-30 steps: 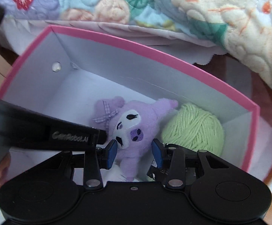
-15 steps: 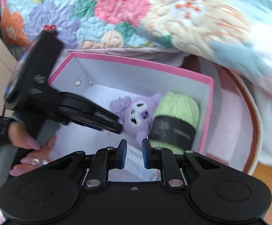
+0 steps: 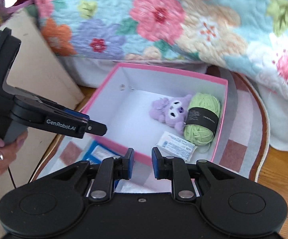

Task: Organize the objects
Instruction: 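Withdraw the right gripper from the box toward the gold-capped bottle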

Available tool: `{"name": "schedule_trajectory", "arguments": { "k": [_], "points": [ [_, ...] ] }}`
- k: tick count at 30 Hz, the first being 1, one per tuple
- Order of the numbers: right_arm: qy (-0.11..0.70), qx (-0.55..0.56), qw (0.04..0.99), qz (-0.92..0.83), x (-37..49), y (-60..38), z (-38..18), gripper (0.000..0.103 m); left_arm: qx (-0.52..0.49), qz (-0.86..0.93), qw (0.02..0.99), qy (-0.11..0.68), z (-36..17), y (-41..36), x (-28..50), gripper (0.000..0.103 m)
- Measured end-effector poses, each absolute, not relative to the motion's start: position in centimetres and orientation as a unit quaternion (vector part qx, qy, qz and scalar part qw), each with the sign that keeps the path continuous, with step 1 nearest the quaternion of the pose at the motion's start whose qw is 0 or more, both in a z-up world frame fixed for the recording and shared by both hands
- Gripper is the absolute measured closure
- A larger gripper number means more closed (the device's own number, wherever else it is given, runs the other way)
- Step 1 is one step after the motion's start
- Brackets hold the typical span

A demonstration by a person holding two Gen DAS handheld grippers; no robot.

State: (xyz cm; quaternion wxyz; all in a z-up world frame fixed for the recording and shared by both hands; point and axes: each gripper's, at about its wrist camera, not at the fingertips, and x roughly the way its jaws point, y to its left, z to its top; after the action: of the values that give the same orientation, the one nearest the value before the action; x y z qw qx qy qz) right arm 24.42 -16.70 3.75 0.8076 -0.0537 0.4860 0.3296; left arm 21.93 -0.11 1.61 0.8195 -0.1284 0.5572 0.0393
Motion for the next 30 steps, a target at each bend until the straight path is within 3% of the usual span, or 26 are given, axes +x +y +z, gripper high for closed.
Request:
{"name": "schedule_trajectory", "arguments": {
  "k": [8,12,15,19,21,27,30],
  "points": [
    [0.469,-0.099,0.795,0.371,18.2,-17.2,8.2,0.076,-0.12,0.002,0.823,0.555,4.8,-2.1,14.3,0.051],
    [0.456,-0.114,0.795,0.383,15.4,-17.9,9.6,0.057,-0.115,-0.023,0.822,0.557,5.2,-3.3,12.0,0.047],
    [0.451,-0.122,0.789,0.399,13.6,-18.6,9.5,0.056,-0.118,-0.036,0.824,0.554,5.0,-4.5,10.8,0.044],
    [0.455,-0.119,0.777,0.418,11.5,-19.5,8.5,0.049,-0.11,-0.06,0.822,0.555,4.3,-6.3,9.3,0.043],
    [0.456,-0.138,0.763,0.437,10.5,-19.5,7.4,0.03,-0.102,-0.069,0.823,0.554,3.7,-7.0,8.6,0.042],
    [0.461,-0.148,0.762,0.429,9.9,-20.6,1.5,0.029,-0.137,-0.075,0.809,0.567,-0.4,-7.2,7.9,0.04],
    [0.462,-0.115,0.761,0.441,10.4,-21.2,-0.7,0.029,-0.156,-0.071,0.799,0.576,-2.8,-6.9,8.1,0.034]
  ]
}}
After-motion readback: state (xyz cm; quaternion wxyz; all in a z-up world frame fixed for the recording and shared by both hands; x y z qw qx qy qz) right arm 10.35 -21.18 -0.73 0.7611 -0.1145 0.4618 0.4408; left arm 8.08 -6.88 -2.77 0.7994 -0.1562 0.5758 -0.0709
